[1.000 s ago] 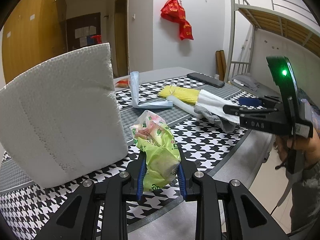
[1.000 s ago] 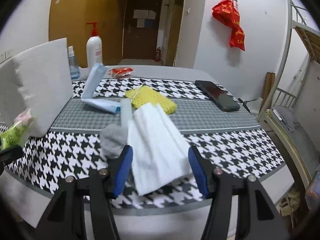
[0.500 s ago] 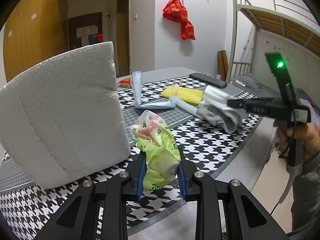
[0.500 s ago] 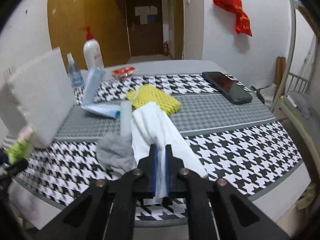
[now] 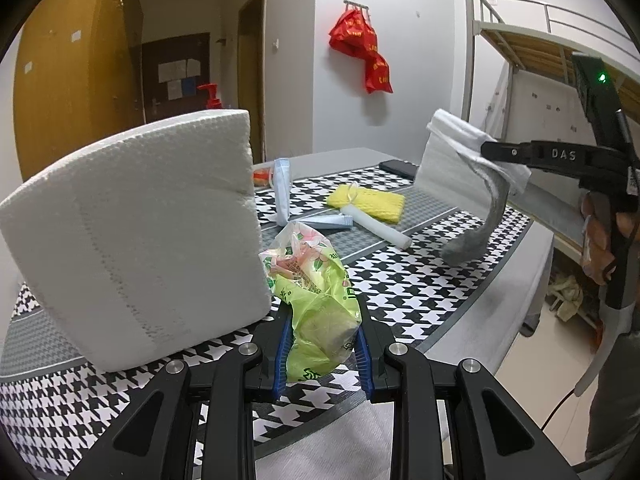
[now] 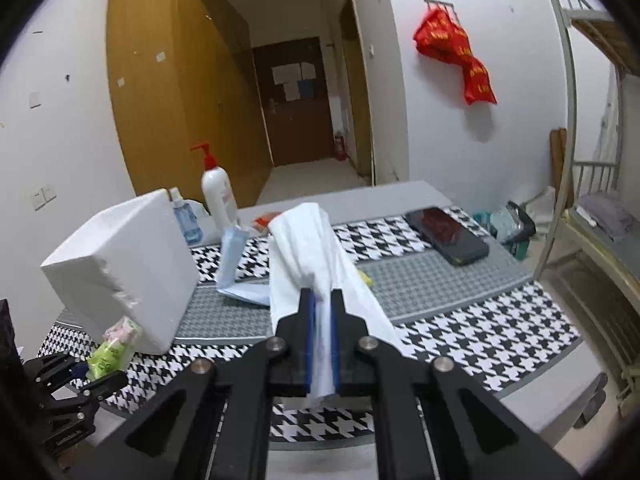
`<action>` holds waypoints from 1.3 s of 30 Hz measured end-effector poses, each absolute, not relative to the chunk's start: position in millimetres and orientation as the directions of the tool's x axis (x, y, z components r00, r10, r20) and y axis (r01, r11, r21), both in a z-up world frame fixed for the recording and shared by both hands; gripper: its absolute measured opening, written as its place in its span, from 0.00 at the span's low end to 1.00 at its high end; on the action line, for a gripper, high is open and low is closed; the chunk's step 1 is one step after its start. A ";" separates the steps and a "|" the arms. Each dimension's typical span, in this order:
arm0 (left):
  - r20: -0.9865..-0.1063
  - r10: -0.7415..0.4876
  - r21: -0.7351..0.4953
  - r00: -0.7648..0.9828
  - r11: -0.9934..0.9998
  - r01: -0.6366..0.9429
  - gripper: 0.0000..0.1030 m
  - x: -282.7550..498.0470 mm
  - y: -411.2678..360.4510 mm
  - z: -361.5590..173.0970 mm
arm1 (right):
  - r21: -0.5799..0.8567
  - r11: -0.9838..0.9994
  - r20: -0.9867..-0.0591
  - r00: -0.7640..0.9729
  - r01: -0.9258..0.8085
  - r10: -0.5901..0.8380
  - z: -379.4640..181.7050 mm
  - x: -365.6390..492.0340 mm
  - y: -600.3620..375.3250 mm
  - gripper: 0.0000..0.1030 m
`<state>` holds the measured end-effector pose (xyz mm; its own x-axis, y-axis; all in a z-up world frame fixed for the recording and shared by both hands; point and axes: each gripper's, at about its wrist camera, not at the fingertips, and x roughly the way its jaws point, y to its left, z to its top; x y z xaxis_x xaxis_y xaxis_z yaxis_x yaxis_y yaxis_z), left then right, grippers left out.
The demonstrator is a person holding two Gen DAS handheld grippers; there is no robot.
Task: Organize soft objects
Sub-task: 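Raise the white cloth with the right tool, letting the grey sock drop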
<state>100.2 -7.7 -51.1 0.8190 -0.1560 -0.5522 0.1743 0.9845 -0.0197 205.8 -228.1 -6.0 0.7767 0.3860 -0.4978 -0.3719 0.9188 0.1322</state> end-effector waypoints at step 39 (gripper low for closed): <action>-0.561 -0.137 -0.023 0.817 0.988 0.150 0.28 103.2 1.5 -59.3 | 0.007 0.919 -0.717 0.638 -0.395 0.280 -79.8 276.1 -161.8 0.48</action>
